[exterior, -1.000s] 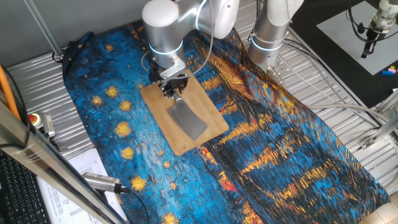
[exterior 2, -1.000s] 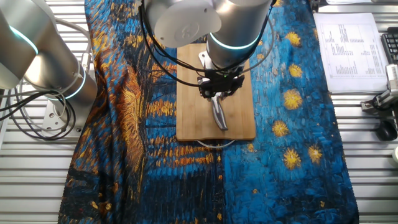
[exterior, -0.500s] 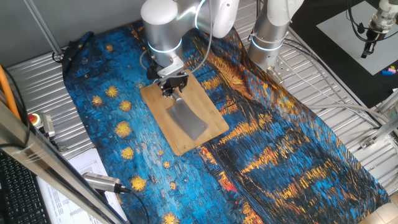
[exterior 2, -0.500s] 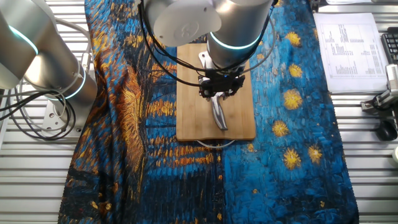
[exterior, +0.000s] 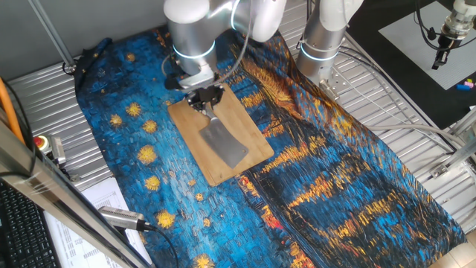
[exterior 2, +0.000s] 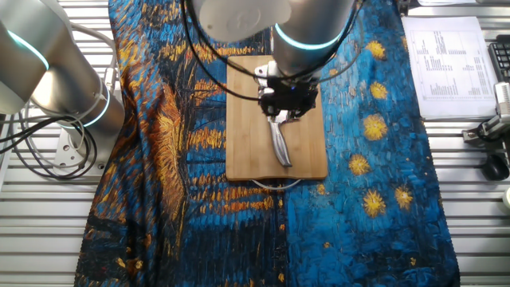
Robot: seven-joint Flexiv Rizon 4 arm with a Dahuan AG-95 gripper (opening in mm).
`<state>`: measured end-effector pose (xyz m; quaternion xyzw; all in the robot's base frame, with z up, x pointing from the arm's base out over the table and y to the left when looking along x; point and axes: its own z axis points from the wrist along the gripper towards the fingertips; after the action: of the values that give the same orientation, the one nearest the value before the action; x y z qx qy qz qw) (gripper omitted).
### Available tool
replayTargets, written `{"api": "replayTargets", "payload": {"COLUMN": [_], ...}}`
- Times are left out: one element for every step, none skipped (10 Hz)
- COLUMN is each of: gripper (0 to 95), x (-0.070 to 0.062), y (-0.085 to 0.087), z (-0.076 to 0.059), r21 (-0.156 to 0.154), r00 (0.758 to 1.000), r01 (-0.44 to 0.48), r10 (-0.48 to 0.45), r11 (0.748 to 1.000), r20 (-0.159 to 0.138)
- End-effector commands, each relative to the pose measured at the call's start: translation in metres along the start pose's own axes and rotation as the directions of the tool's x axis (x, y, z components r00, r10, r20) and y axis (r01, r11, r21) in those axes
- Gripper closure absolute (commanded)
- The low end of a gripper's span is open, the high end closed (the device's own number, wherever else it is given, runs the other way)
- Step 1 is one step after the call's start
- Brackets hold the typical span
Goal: Put the knife on the cutting board
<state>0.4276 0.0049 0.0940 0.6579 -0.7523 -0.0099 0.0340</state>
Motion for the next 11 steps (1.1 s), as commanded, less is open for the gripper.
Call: {"api": "replayTargets", "payload": {"gripper": [95.0, 95.0, 95.0, 95.0, 95.0, 95.0, 95.0, 95.0, 95.0, 95.0, 95.0], "x": [-0.007, -0.008, -0.005, 0.004, 0.009, 0.02, 0.028, 0.033, 0.033, 0.033, 0.033], "y": [-0.031, -0.043, -0.05, -0.057, -0.061, -0.071, -0.079, -0.082, -0.082, -0.082, -0.082], "z": [-0.033, -0.044, -0.053, -0.062, -0.065, -0.068, -0.07, -0.07, -0.07, -0.07, -0.07], "r21": [-0.002, 0.009, 0.024, 0.048, 0.048, 0.036, 0.026, 0.014, 0.005, -0.013, -0.043], "r00": [0.95, 0.933, 0.906, 0.842, 0.819, 0.791, 0.741, 0.635, 0.534, 0.458, 0.213], "r01": [-0.312, -0.359, -0.423, -0.539, -0.574, -0.612, -0.67, -0.772, -0.845, -0.888, -0.975], "r10": [0.312, 0.359, 0.422, 0.537, 0.572, 0.609, 0.667, 0.769, 0.842, 0.885, 0.975], "r11": [0.95, 0.933, 0.906, 0.841, 0.817, 0.79, 0.742, 0.635, 0.535, 0.46, 0.216], "r20": [0.022, 0.018, 0.027, 0.042, 0.05, 0.064, 0.07, 0.073, 0.075, 0.08, 0.064]}}
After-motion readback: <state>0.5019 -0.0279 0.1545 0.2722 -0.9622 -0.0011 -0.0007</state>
